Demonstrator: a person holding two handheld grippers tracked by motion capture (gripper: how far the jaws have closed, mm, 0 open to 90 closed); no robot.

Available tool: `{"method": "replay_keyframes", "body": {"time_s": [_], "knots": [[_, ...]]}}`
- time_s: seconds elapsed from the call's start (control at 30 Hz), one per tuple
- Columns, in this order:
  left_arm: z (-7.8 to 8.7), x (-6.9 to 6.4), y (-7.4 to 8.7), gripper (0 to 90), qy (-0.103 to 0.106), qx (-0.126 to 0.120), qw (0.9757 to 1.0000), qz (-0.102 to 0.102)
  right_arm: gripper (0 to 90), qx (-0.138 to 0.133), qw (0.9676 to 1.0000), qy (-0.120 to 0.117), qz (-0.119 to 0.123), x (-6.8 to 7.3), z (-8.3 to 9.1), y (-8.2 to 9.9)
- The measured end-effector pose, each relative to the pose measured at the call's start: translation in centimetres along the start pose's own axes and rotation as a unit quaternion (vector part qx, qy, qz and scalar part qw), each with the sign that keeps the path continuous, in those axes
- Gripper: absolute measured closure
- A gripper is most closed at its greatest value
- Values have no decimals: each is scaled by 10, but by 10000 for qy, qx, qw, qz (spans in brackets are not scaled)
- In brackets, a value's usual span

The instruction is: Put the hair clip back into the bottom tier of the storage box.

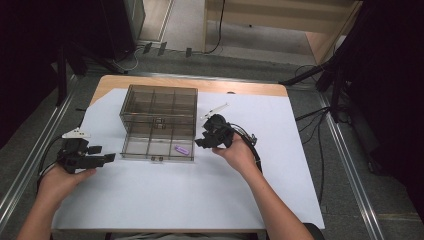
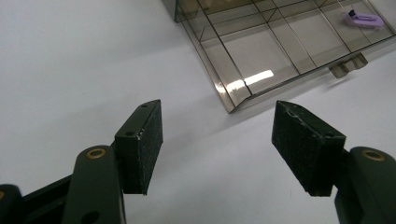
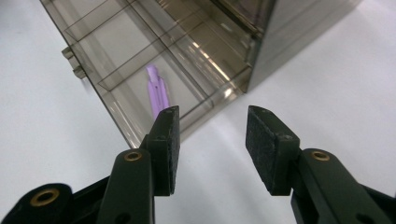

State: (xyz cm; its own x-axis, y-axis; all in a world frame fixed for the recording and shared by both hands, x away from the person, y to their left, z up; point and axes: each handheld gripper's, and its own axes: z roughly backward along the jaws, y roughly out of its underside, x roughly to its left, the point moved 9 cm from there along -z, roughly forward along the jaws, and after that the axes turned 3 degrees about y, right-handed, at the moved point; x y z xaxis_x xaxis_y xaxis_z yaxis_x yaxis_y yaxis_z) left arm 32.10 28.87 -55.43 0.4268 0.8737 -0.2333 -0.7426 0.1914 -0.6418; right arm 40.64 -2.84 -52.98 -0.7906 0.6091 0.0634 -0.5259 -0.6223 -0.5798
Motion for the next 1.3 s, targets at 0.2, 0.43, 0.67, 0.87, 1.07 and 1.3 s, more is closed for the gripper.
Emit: {"method": "replay_keyframes", "body": {"time_s": [0.2, 0.43, 0.67, 0.87, 1.07, 1.3], "knots": [[0, -1, -3, 347, 40, -19, 10000, -13, 549, -65, 9998, 106, -145, -13, 7, 6], [-1, 1, -6, 347, 32, -54, 10000, -15, 538, -112, 9993, 207, -295, -27, 12, 15], [-4, 0, -8, 347, 56, -18, 10000, -38, 536, -127, 9984, 341, -430, -42, 17, 23], [-5, 0, -10, 347, 73, -40, 10000, -43, 526, -122, 9975, 423, -552, -52, 19, 31], [-7, 0, -12, 347, 91, -26, 9999, -36, 521, -138, 9973, 468, -551, -58, 20, 35], [-10, -1, -14, 348, 112, -7, 9999, -81, 516, -145, 9968, 508, -595, -62, 22, 39]]}}
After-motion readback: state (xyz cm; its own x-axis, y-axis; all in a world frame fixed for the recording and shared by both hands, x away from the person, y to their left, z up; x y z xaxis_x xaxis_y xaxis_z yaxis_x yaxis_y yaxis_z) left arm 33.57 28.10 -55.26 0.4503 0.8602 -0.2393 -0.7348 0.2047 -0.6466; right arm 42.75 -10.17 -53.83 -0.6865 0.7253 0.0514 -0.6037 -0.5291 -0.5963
